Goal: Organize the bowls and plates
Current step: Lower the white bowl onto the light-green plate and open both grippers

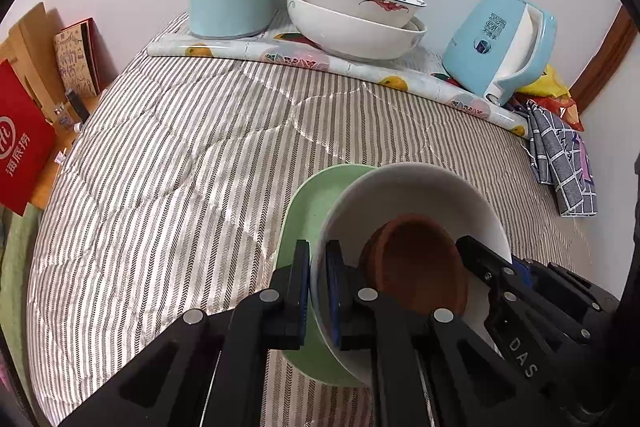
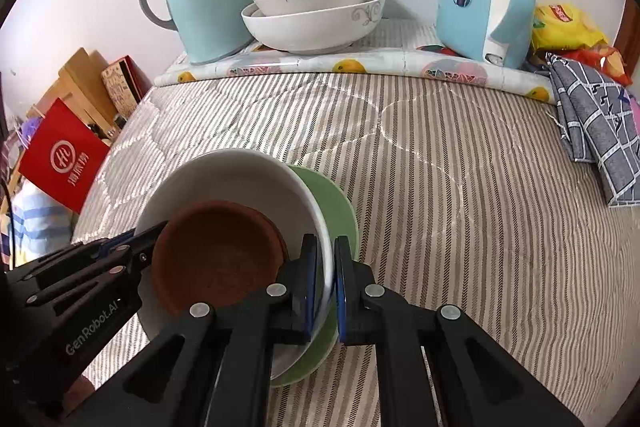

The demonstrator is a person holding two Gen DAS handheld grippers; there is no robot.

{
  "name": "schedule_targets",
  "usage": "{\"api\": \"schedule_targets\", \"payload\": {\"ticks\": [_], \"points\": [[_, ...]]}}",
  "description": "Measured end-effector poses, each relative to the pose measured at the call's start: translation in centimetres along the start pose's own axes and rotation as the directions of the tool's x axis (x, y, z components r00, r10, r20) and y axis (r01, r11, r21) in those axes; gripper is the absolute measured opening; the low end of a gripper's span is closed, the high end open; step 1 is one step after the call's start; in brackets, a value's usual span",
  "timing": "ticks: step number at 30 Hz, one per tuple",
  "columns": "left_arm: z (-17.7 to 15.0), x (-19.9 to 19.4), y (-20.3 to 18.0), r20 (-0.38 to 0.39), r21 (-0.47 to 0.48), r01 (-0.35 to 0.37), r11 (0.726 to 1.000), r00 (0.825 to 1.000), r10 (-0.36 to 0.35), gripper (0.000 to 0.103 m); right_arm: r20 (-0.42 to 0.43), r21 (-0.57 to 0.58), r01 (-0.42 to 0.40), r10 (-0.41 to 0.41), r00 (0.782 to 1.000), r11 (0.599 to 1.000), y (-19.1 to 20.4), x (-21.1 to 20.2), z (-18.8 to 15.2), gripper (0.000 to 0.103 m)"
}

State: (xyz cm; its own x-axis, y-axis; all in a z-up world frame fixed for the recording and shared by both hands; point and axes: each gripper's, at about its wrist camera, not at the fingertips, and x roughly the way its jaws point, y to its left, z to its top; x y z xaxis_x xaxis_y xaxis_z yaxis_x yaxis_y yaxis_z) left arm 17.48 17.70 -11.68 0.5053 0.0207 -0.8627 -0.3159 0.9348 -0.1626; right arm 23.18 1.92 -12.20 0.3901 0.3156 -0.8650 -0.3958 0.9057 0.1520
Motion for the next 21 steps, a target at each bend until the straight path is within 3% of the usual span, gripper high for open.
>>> {"api": "schedule_targets", "payload": {"ticks": [9, 13, 21], "points": [[0.1, 0.3, 0.3, 0.003, -0.004, 0.012, 1.0, 1.0, -0.012, 0.009, -0.001, 0.0, -0.01, 0.01, 1.0, 1.0, 0.0, 0.5, 0.3, 0.008], [0.1, 0.3, 0.5, 0.001, -0.015, 0.027, 1.0, 1.0, -0.027, 0.01, -0.006, 0.014, -0.051, 0.051, 0.999, 0.999, -0.5, 0.6, 0.4, 0.009], [-0.1, -0.1, 0.5, 0.002, -0.014, 0.006, 1.0, 1.0, -0.006, 0.012, 0.016, 0.004, -0.052, 0.052, 0.999, 0.999, -0.8, -0.6, 0.1, 0.015]]}}
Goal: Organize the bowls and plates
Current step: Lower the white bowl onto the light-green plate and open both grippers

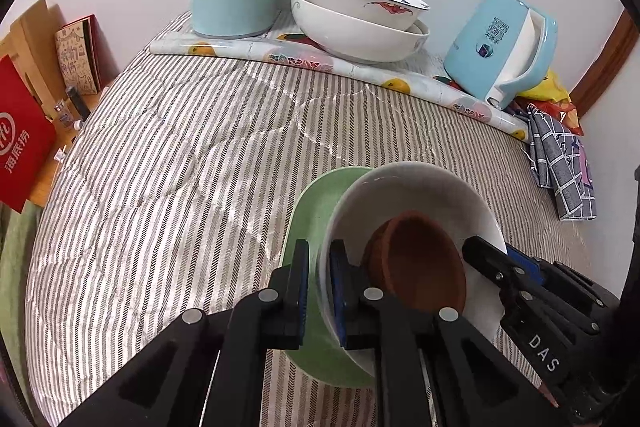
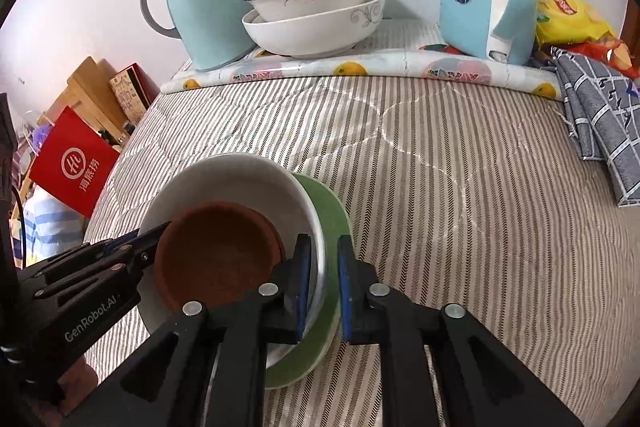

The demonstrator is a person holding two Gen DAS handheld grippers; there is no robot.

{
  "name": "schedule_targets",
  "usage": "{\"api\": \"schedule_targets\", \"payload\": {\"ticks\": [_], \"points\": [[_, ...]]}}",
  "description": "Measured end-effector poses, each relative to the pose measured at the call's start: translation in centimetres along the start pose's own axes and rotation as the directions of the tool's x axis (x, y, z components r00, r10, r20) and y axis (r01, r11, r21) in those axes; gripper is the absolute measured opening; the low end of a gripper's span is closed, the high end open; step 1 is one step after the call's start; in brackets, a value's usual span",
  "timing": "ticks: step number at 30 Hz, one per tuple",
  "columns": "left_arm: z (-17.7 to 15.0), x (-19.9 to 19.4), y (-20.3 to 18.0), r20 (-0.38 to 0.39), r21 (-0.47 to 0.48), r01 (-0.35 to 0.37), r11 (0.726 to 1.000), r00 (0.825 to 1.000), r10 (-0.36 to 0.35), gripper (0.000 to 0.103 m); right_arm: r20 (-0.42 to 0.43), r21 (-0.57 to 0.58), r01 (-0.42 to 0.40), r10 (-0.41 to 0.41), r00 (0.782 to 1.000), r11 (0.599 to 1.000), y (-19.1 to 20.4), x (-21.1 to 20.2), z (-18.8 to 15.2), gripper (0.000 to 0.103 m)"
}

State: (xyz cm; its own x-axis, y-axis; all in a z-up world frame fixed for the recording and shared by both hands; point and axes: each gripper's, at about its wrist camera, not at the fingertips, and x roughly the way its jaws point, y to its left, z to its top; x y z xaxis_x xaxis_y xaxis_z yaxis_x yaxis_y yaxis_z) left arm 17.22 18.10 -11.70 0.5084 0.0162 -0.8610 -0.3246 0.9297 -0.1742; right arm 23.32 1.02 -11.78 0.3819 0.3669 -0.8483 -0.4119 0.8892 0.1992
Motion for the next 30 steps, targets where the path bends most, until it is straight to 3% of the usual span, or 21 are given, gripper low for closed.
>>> {"api": "schedule_targets", "payload": {"ticks": [10, 15, 20, 24, 27, 30], "points": [[-0.7, -2.3, 0.1, 0.02, -0.005, 0.01, 1.0, 1.0, -0.01, 0.013, 0.013, -0.015, -0.002, 0.002, 1.0, 1.0, 0.0, -1.9, -1.2, 0.02], [-1.5, -3.8, -0.2, 0.04, 0.002, 0.006, 1.0, 0.999, -0.006, 0.022, 0.023, -0.029, 0.013, -0.013, 1.0, 0.999, 0.3, -3.2, -2.3, 0.029], [-2.6, -5.8, -1.0, 0.066, 0.021, 0.008, 1.0, 0.998, -0.01, 0.022, 0.054, -0.016, 0.027, -0.026, 0.998, 1.0, -0.2, -5.6, -3.5, 0.037], [-3.6, -7.6, -2.0, 0.101, 0.041, 0.013, 0.999, 0.995, -0.017, 0.032, 0.093, -0.011, 0.066, -0.065, 0.994, 0.998, -0.7, -8.2, -4.3, 0.042], [-4.5, -9.1, -3.2, 0.133, 0.069, 0.01, 0.998, 0.991, -0.019, 0.042, 0.14, -0.012, 0.11, -0.107, 0.984, 0.994, -1.2, -10.5, -5.1, 0.054], [-5.6, -10.6, -4.5, 0.163, 0.091, 0.018, 0.996, 0.986, -0.033, 0.045, 0.166, 0.002, 0.127, -0.126, 0.978, 0.992, -1.8, -12.4, -6.0, 0.058]]}}
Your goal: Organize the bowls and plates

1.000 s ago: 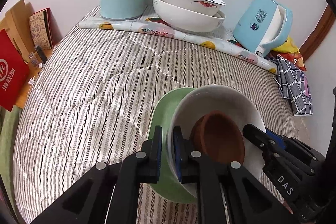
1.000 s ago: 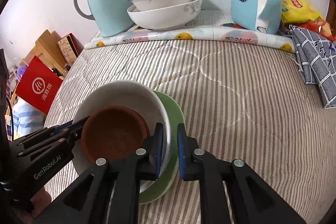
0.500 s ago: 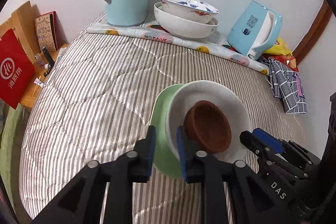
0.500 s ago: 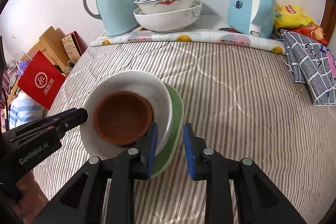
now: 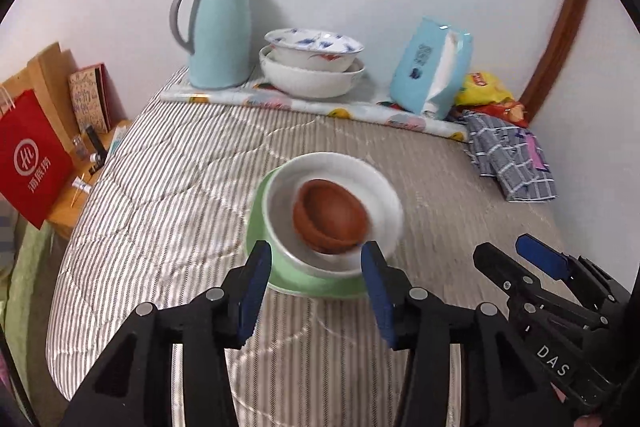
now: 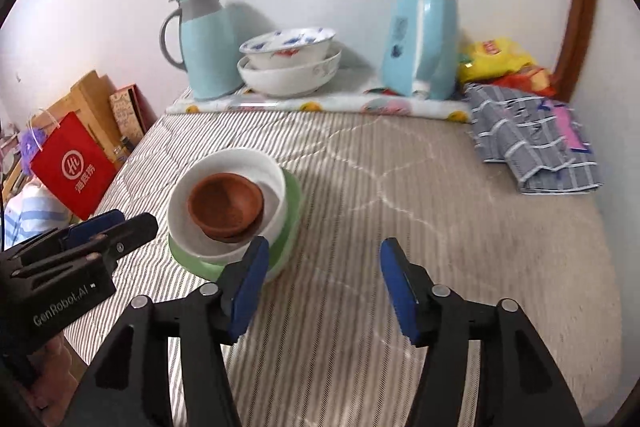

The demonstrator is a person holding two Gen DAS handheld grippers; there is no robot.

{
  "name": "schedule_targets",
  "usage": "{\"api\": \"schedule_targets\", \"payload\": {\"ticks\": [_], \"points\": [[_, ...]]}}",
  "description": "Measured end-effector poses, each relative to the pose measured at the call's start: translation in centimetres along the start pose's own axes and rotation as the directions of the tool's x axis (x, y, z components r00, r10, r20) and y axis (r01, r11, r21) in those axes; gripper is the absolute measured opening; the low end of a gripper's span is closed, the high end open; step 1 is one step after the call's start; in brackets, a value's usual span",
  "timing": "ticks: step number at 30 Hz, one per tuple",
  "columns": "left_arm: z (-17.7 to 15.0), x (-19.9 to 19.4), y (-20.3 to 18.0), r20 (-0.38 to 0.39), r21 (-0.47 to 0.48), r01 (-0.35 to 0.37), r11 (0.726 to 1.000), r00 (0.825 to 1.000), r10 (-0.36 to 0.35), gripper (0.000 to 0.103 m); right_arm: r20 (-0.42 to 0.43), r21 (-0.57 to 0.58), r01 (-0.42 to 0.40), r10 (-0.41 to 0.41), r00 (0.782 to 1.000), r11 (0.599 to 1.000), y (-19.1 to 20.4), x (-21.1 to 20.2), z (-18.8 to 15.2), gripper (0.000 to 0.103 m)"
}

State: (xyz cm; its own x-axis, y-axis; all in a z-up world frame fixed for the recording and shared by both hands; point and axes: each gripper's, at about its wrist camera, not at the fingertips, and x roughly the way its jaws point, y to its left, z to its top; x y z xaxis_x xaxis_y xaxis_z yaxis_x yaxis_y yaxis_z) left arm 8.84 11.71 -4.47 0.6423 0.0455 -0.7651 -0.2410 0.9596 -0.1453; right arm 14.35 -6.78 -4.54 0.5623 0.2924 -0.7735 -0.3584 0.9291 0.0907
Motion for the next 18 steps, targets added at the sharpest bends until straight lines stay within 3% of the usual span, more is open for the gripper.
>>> {"api": "schedule_targets", "payload": {"ticks": [16, 18], "points": [[-4.6, -6.7, -5.2, 0.109, 0.057, -0.028, 0.998, 0.994, 0.022, 0.069, 0.082, 0.089, 0.033, -0.04, 0.996, 0.995, -4.7, -8.0, -4.5, 0.058], [-5.1, -7.4, -5.7, 0.118, 0.061, -0.034, 0.998, 0.993, 0.026, 0.075, 0.084, 0.099, 0.044, -0.053, 0.995, 0.994, -5.1, -8.8, -5.1, 0.064]]}}
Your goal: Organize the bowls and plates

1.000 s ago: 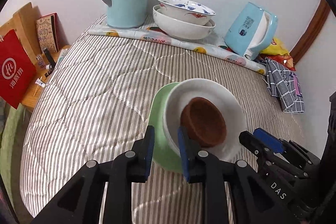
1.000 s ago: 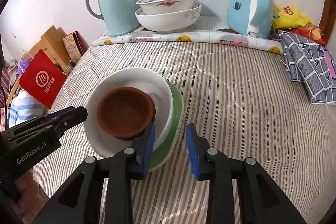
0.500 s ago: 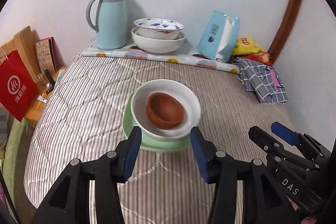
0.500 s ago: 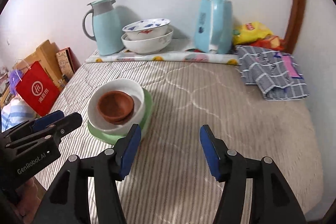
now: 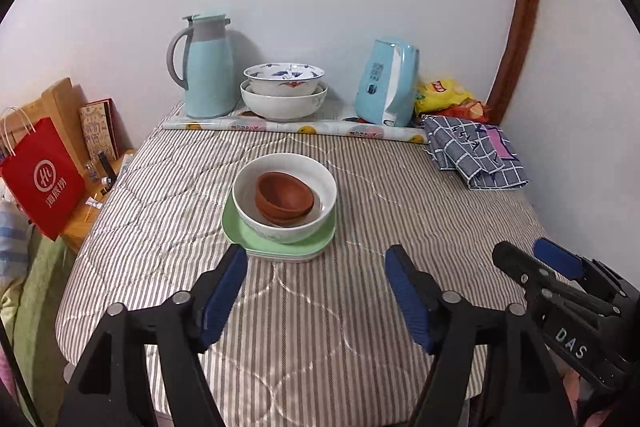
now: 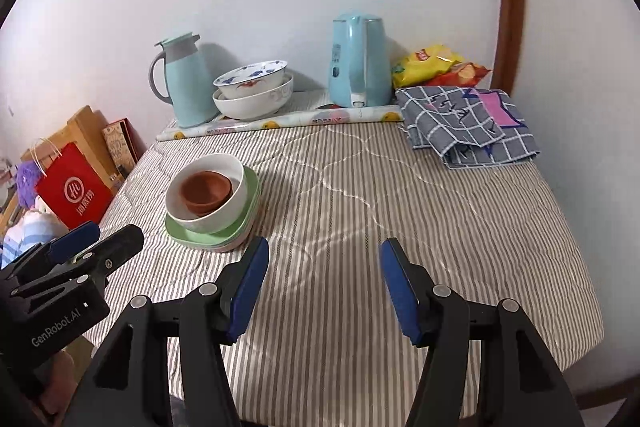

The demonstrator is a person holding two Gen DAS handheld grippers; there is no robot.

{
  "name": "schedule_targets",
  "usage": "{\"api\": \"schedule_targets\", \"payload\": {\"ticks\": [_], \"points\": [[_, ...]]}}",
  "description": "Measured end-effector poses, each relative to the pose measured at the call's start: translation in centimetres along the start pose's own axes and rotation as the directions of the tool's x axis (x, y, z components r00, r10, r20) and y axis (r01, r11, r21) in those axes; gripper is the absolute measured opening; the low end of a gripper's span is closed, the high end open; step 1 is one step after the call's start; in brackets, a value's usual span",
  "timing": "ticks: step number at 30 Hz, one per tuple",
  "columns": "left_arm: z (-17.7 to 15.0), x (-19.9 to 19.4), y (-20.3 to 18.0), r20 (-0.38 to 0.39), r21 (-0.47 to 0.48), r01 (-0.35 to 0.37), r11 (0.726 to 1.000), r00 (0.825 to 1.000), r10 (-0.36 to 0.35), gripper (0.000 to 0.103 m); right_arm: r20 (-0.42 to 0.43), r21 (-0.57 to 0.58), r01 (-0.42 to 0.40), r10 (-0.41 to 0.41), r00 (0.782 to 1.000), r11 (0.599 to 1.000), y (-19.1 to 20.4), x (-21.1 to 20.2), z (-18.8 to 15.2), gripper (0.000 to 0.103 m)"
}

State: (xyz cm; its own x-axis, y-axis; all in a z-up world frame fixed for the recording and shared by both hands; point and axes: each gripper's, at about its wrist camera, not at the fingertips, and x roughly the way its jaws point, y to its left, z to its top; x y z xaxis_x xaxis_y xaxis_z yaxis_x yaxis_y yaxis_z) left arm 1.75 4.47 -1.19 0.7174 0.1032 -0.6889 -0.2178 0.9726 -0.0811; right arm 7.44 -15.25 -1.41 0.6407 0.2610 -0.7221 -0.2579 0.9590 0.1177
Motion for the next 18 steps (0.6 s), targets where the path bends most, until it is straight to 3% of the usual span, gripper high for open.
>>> {"api": "schedule_targets", "payload": {"ticks": [2, 4, 8, 18], "points": [[-0.3, -0.5, -0.4, 0.01, 0.002, -0.007, 1.0, 1.0, 0.007, 0.08, 0.019, -0.001, 0.012, -0.012, 1.0, 1.0, -0.3, -0.9, -0.5, 0.081], [-0.6, -1.0, -0.7, 0.017, 0.004, -0.007, 1.0, 1.0, 0.007, 0.081, 0.033, -0.009, 0.025, -0.025, 0.999, 1.0, -0.5, -1.7, -0.9, 0.082], [-0.9, -1.3, -1.1, 0.017, 0.002, 0.005, 1.0, 1.0, -0.005, 0.081, 0.049, -0.016, 0.056, -0.055, 0.997, 0.998, -0.9, -2.6, -1.4, 0.095], [-1.2, -1.9, -0.9, 0.027, 0.002, -0.003, 1.0, 1.0, 0.003, 0.082, 0.041, -0.018, 0.063, -0.062, 0.997, 0.998, -0.7, -2.9, -1.8, 0.096]]}}
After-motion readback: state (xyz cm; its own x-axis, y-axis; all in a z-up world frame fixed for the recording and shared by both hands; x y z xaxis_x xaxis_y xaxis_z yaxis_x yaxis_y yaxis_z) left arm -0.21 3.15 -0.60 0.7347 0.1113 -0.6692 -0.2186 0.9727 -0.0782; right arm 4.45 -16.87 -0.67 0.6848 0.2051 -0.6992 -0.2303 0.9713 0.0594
